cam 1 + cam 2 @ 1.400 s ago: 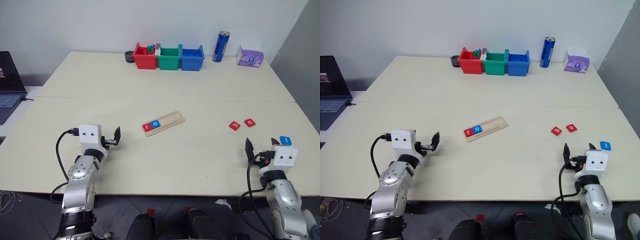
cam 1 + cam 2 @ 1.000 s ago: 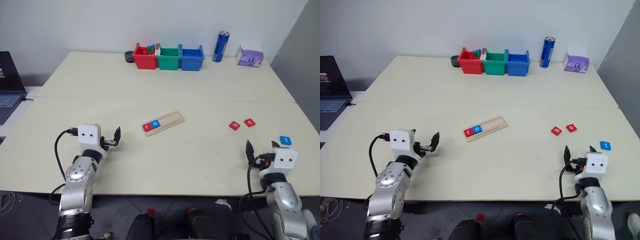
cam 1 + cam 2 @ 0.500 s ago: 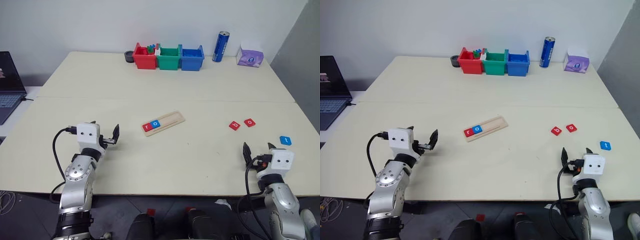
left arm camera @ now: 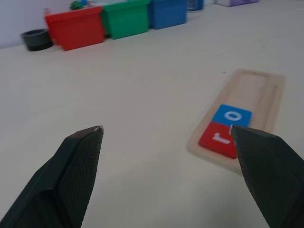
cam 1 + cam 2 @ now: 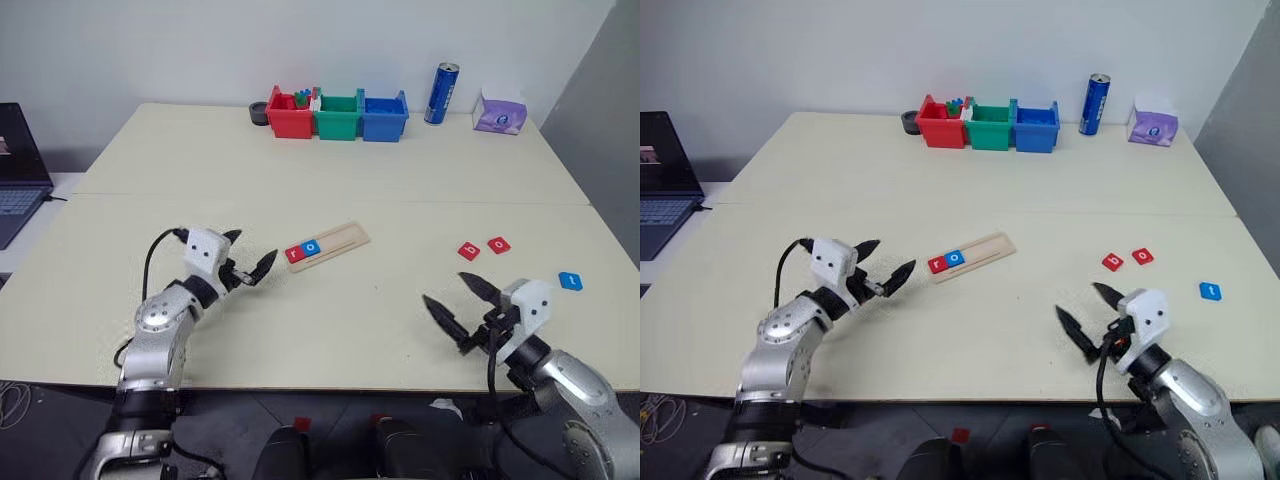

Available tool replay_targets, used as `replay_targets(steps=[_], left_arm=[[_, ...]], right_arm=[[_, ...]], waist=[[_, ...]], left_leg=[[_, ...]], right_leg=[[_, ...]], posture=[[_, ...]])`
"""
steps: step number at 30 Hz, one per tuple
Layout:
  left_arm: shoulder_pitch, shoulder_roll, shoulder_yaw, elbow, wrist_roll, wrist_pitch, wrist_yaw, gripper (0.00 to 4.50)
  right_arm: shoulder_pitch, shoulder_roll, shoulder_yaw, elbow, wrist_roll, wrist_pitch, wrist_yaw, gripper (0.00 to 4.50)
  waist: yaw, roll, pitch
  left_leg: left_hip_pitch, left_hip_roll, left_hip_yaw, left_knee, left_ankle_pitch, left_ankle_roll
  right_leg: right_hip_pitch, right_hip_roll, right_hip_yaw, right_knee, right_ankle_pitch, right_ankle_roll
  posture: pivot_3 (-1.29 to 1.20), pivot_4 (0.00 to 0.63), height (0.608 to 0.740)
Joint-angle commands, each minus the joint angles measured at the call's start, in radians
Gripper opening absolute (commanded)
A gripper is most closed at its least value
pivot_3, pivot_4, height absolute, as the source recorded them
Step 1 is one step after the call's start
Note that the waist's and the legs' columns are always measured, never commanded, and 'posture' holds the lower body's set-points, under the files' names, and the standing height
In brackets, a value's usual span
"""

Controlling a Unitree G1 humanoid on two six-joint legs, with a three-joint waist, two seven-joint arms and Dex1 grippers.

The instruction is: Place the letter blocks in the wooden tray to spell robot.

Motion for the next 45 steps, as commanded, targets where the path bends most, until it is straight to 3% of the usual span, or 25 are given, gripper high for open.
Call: replay_targets(steps=[1,8,16,38,42,45], left_arm=[[-0.082,0.036,-0.042,0.098,-0.003,0.006,-0.119,4.5],[-0.27,0.043,-0.134,0.368,0.066,-0.049,-0.268,4.5],[-0.388,0.02,-0.176,0.556,0.12,-0.134,-0.342,4.5],[-0.48,0.029,-0.266,0.695,0.266,-0.086,-0.392,4.5],[-0.488,0.033,-0.284,0.711,0.286,-0.073,-0.396,3.4],[-0.487,0.034,-0.294,0.719,0.295,-0.078,-0.403,3.38]], right_arm=[[-0.073,-0.073,0.019,-0.103,0.081,0.106,0.056,4.42],[-0.154,-0.132,0.036,-0.138,0.081,0.154,0.075,4.42],[-0.157,-0.148,0.048,-0.186,0.073,0.177,0.073,4.42],[-0.176,-0.132,0.065,-0.21,0.098,0.199,0.055,4.42],[-0.177,-0.134,0.061,-0.208,0.099,0.2,0.054,4.5],[-0.175,-0.135,0.057,-0.209,0.098,0.201,0.051,4.5]], waist=[[0.0,0.0,0.0],[0.001,-0.001,0.001],[0.001,-0.002,0.001],[0.001,-0.002,0.001],[0.001,-0.002,0.0],[0.001,-0.002,0.0]], left_leg=[[0.0,0.0,0.0,0.0,0.0,0.0],[-0.002,-0.001,-0.001,0.0,0.0,0.0],[-0.005,-0.001,-0.001,0.001,0.0,0.0],[-0.005,-0.001,-0.002,0.001,0.0,0.0],[-0.005,-0.001,-0.002,0.001,0.0,0.0],[-0.004,-0.001,-0.002,0.001,0.0,0.0]], right_leg=[[0.0,0.0,0.0,0.0,0.0,0.0],[0.0,0.0,-0.003,-0.001,0.0,0.0],[-0.002,0.0,-0.004,-0.001,0.0,0.0],[-0.002,0.0,-0.005,0.0,0.0,0.0],[-0.001,0.0,-0.005,0.0,0.0,0.0],[-0.001,0.0,-0.005,0.0,0.0,0.0]], posture=[[0.0,0.15,0.74],[0.0,0.15,0.74],[0.0,0.15,0.74],[0.0,0.15,0.74],[0.0,0.15,0.74],[0.0,0.15,0.74]])
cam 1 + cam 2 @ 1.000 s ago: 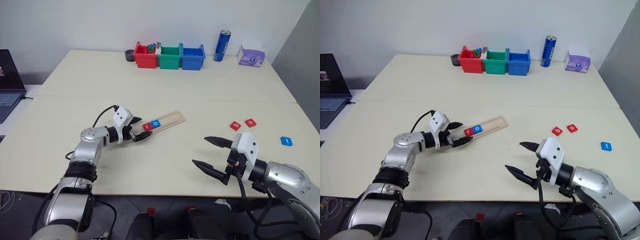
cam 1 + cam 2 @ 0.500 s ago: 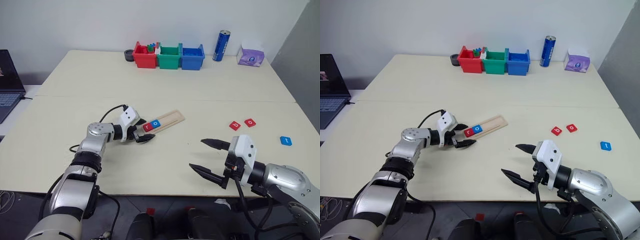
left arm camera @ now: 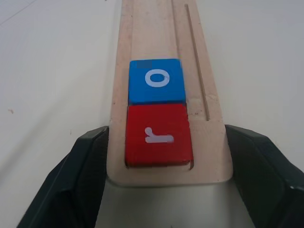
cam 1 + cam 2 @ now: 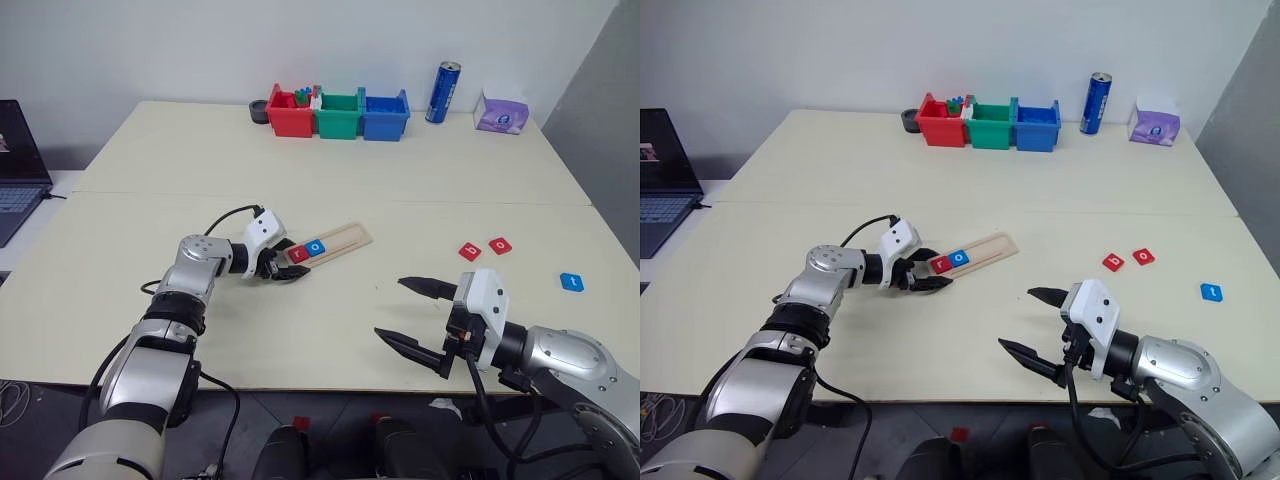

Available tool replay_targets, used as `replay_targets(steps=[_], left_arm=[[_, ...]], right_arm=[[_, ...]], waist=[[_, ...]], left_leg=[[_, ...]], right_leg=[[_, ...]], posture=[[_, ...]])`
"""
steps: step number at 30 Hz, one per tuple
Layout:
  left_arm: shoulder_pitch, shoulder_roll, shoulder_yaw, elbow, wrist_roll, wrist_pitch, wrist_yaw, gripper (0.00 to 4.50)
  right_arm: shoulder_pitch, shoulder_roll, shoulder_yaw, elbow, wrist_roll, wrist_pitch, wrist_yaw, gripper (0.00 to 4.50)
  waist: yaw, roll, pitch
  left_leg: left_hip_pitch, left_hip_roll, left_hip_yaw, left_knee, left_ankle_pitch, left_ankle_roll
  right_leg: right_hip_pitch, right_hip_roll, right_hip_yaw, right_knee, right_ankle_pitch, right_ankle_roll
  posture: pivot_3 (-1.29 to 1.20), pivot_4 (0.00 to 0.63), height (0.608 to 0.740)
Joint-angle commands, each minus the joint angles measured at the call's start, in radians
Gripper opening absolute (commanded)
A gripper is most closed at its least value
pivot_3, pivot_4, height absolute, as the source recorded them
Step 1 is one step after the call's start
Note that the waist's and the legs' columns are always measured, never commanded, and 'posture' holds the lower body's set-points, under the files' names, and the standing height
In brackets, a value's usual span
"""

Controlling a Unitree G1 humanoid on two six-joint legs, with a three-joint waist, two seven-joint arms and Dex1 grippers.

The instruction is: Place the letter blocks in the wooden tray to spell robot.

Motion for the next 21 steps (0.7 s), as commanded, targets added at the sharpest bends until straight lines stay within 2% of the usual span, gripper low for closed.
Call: replay_targets(steps=[1,4,10,16,21], left_arm=[[0.013,0.016,-0.037,0.031,0.049,0.004,-0.015,3.38],[0.025,0.02,-0.044,0.013,0.042,-0.011,-0.062,3.38],[0.109,0.05,-0.112,-0.183,0.03,-0.063,-0.249,3.38],[0.172,0.039,-0.15,-0.349,0.009,-0.037,-0.315,3.38],[0.179,0.037,-0.169,-0.376,0.013,-0.041,-0.324,3.38]], right_arm=[[-0.009,-0.002,-0.022,-0.041,0.016,-0.004,-0.002,4.5],[-0.006,-0.003,-0.033,-0.04,0.014,-0.005,-0.007,4.5],[0.035,-0.036,-0.099,-0.046,0.029,0.016,-0.001,4.5],[0.102,-0.091,-0.157,-0.051,0.017,0.014,0.024,4.5],[0.131,-0.101,-0.168,-0.063,0.011,0.005,0.026,4.5]], waist=[[0.0,0.0,0.0],[0.0,0.0,0.0],[0.0,0.0,0.0],[0.006,0.0,-0.001],[0.005,0.0,-0.001]], left_leg=[[0.0,0.0,0.0,0.0,0.0,0.0],[0.001,0.0,0.0,0.0,0.0,0.0],[0.001,0.001,0.001,-0.001,0.0,0.0],[0.0,0.0,0.0,0.0,0.0,0.0],[0.001,0.0,0.0,0.0,0.0,0.0]], right_leg=[[0.0,0.0,0.0,0.0,0.0,0.0],[0.001,0.0,0.0,0.0,0.0,0.0],[0.001,0.0,0.001,0.0,0.001,-0.002],[0.001,-0.001,0.001,-0.001,0.0,-0.001],[0.001,-0.001,0.001,0.0,0.0,0.0]], posture=[[0.0,0.15,0.74],[0.0,0.15,0.74],[0.0,0.15,0.74],[0.0,0.15,0.74],[0.0,0.15,0.74]])
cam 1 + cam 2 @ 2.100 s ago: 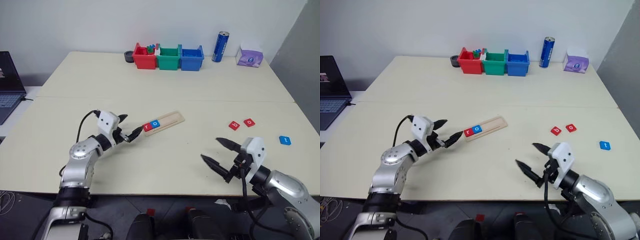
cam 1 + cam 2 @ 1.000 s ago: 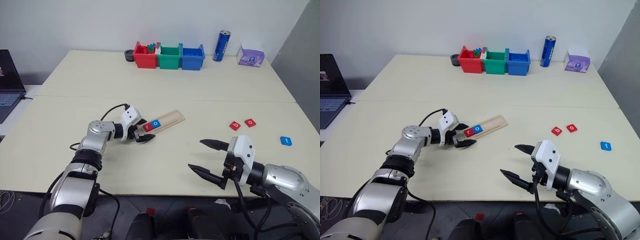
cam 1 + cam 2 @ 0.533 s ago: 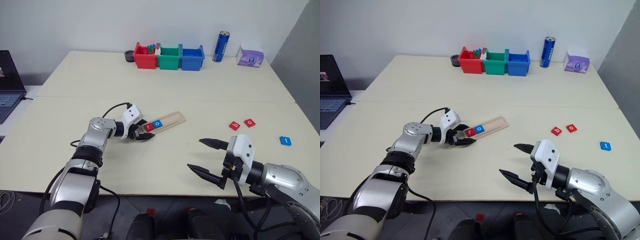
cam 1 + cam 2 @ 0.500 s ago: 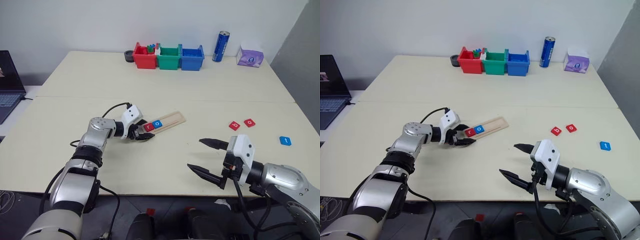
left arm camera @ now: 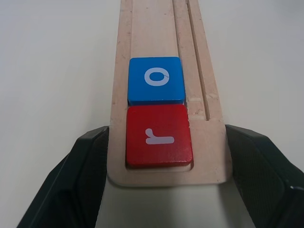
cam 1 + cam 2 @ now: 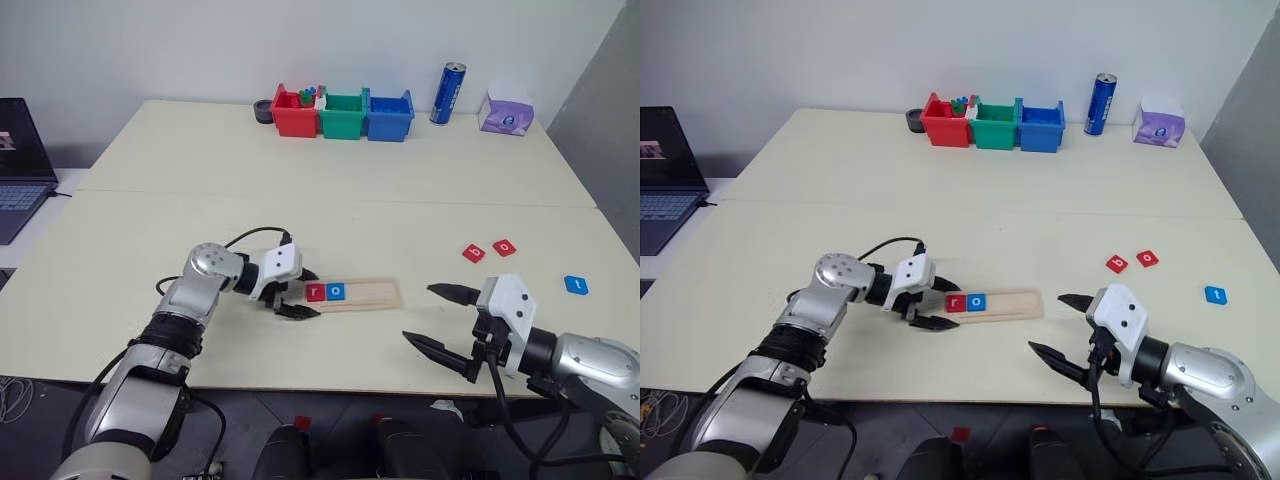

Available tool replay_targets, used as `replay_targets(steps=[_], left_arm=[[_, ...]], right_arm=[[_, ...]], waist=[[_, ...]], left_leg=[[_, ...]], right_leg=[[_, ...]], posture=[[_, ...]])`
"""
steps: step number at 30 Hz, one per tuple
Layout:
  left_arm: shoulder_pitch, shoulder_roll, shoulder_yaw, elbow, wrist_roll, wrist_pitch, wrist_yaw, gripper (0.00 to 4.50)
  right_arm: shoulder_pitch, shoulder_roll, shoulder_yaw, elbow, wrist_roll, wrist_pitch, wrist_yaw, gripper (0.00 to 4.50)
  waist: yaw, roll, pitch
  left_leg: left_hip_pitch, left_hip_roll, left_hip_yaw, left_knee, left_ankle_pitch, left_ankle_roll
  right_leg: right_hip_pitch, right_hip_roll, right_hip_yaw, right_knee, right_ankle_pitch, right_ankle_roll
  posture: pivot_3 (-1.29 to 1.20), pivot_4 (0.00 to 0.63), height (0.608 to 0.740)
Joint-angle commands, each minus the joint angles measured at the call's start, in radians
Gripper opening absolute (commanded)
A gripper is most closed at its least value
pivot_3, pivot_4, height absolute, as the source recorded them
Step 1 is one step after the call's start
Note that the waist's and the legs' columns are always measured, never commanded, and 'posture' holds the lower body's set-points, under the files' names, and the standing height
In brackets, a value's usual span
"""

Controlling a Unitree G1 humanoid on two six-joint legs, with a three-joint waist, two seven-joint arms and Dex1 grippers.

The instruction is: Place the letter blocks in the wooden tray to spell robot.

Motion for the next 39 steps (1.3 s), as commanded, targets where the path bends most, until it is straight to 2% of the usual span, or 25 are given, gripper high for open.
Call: replay_targets(steps=[1,14,39], left_arm=[[0.017,-0.005,-0.05,-0.021,0.015,0.002,-0.038,3.38],[0.011,-0.023,-0.074,0.007,0.023,-0.031,-0.043,3.38],[-0.054,-0.14,-0.093,0.102,0.047,-0.029,-0.025,3.38]], right_arm=[[0.012,-0.011,-0.027,-0.056,0.002,-0.016,0.006,4.5],[0.139,-0.054,-0.064,-0.073,-0.057,-0.047,0.047,4.5],[0.188,-0.047,-0.123,-0.075,-0.072,-0.042,0.048,4.5]], waist=[[-0.001,0.0,0.0],[0.0,0.0,0.0],[0.021,0.001,-0.001]], left_leg=[[0.0,0.0,0.0,0.0,0.0,0.0],[0.0,0.0,0.0,0.001,0.0,0.0],[0.0,-0.002,0.0,0.004,0.0,0.0]], right_leg=[[0.0,0.0,0.0,0.0,0.0,0.0],[0.0,0.0,0.0,0.0,0.0,0.0],[0.002,0.0,0.0,0.0,0.0,0.001]], posture=[[0.0,0.15,0.74],[0.0,0.15,0.74],[0.0,0.15,0.74]])
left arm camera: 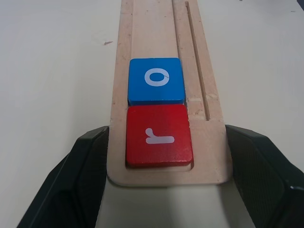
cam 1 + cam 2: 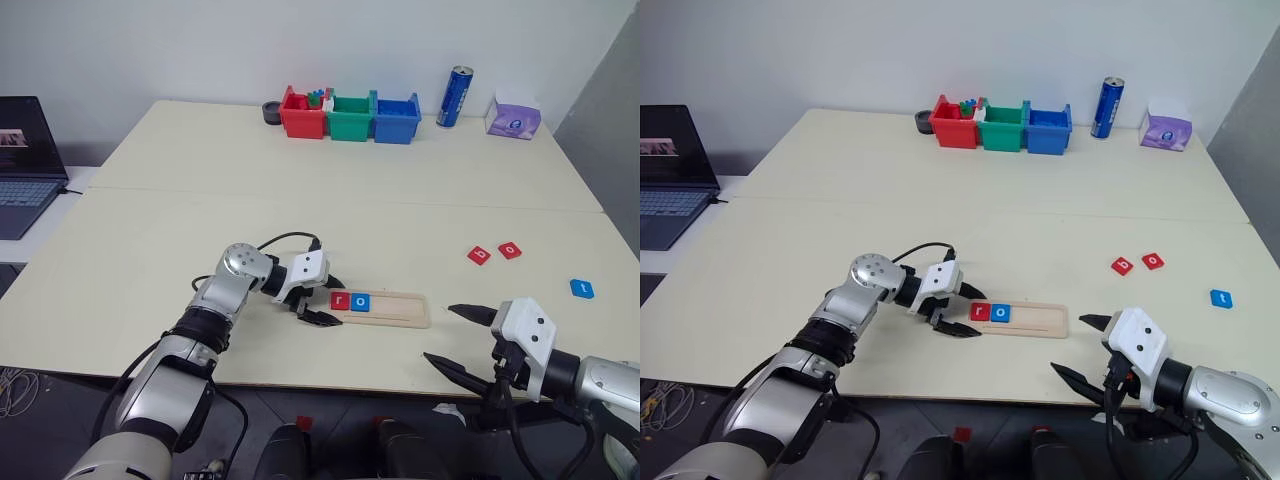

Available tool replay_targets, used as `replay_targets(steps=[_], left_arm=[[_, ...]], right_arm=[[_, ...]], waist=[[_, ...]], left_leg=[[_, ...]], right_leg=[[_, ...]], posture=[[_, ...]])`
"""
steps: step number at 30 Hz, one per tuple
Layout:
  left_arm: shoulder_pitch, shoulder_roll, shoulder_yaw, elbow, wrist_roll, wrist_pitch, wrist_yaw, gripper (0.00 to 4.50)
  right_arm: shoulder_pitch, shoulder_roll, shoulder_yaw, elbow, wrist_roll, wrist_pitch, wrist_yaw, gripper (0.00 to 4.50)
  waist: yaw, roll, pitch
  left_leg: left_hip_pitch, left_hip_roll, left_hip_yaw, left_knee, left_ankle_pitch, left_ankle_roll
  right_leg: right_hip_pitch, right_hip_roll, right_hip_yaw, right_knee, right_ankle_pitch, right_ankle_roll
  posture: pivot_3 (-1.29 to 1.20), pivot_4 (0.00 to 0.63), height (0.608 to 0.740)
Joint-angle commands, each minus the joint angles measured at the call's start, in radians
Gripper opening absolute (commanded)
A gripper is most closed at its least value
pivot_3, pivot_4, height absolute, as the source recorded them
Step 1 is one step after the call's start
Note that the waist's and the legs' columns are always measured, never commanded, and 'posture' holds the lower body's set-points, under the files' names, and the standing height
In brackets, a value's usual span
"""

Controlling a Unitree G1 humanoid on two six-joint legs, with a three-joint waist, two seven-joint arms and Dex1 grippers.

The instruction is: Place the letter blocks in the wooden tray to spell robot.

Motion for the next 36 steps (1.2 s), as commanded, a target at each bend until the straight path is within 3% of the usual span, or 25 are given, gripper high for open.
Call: replay_targets(steps=[1,5,8,9,24,36], left_arm=[[0.008,-0.023,-0.045,0.008,0.028,0.01,0.001,3.38],[0.012,-0.028,-0.047,0.004,0.02,0.018,-0.016,3.38],[0.014,-0.028,-0.045,-0.005,0.015,0.035,-0.024,4.4],[0.014,-0.028,-0.045,-0.007,0.012,0.041,-0.032,4.48],[0.017,0.05,0.065,-0.066,-0.086,0.013,-0.021,4.48],[-0.007,0.092,0.199,-0.094,-0.185,0.106,0.054,4.48]], right_arm=[[0.008,-0.002,-0.033,-0.039,0.0,-0.01,0.003,4.5],[0.008,-0.001,-0.034,-0.039,0.001,-0.011,0.001,4.5],[0.008,0.0,-0.031,-0.04,0.0,-0.012,0.0,4.5],[0.007,0.0,-0.03,-0.039,0.0,-0.012,0.0,4.5],[-0.025,-0.007,-0.083,-0.018,0.054,-0.001,0.026,4.5],[-0.081,0.004,-0.072,0.034,0.041,-0.024,0.056,4.5]], waist=[[0.001,0.0,0.0],[0.001,0.0,0.0],[0.001,0.0,0.0],[0.001,0.0,0.0],[-0.008,0.0,0.0],[-0.009,0.0,0.001]], left_leg=[[0.0,0.0,0.0,0.0,0.0,0.0],[0.0,0.0,0.0,0.0,0.0,0.0],[0.0,0.0,0.0,0.0,0.0,0.0],[0.0,0.0,0.0,0.001,0.0,0.0],[-0.001,0.001,0.0,0.001,0.0,0.0],[-0.002,0.002,0.0,0.001,0.0,0.0]], right_leg=[[0.0,0.0,0.0,0.0,0.0,0.0],[0.0,0.0,0.0,0.0,0.0,0.0],[0.0,0.0,0.0,0.0,0.0,0.0],[0.0,0.0,0.0,0.0,0.0,0.0],[-0.001,0.003,0.0,0.001,0.0,0.0],[-0.002,0.002,0.0,0.001,0.0,0.0]], posture=[[0.0,0.15,0.74],[0.0,0.15,0.74],[0.0,0.15,0.74],[0.0,0.15,0.74],[0.0,0.15,0.74],[0.0,0.15,0.74]])
